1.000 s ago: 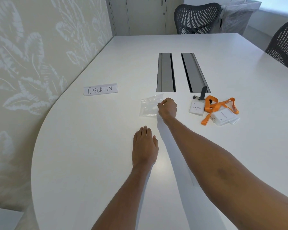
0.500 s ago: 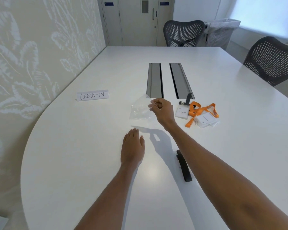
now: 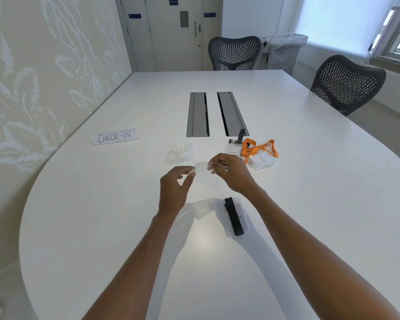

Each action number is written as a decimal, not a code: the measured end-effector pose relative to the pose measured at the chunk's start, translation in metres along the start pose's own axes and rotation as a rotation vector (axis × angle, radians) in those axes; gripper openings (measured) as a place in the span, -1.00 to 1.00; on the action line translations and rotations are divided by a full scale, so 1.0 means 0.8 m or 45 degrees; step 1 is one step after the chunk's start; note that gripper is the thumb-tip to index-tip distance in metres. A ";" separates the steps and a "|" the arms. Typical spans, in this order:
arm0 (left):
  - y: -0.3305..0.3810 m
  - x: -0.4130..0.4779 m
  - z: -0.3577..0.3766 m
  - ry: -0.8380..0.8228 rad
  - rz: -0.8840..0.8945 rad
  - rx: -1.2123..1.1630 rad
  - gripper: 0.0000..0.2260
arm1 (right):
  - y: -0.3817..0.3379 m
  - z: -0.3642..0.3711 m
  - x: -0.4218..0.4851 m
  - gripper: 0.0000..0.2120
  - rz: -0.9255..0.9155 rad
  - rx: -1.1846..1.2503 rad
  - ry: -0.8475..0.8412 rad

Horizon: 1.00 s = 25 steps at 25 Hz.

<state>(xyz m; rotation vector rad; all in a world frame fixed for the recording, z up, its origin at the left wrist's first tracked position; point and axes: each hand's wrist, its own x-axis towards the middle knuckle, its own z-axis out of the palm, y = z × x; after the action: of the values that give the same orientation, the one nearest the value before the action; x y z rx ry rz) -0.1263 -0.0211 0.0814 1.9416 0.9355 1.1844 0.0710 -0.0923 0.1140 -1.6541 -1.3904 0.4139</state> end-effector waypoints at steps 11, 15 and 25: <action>0.048 -0.045 -0.003 -0.043 -0.285 -0.347 -0.89 | 0.018 -0.031 -0.065 -0.77 0.230 -0.004 0.486; 0.056 -0.051 0.005 -0.079 -0.420 -0.488 -0.86 | -0.013 -0.008 -0.094 -0.93 0.110 0.083 0.443; 0.079 -0.059 0.007 -0.152 -0.503 -0.643 -0.93 | -0.042 0.005 -0.122 -0.81 0.176 0.490 0.074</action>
<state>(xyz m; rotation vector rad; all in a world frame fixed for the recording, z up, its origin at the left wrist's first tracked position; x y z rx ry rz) -0.1221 -0.0944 0.1103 1.3363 0.8118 0.9476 0.0178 -0.1809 0.1109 -1.4338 -1.0768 0.6639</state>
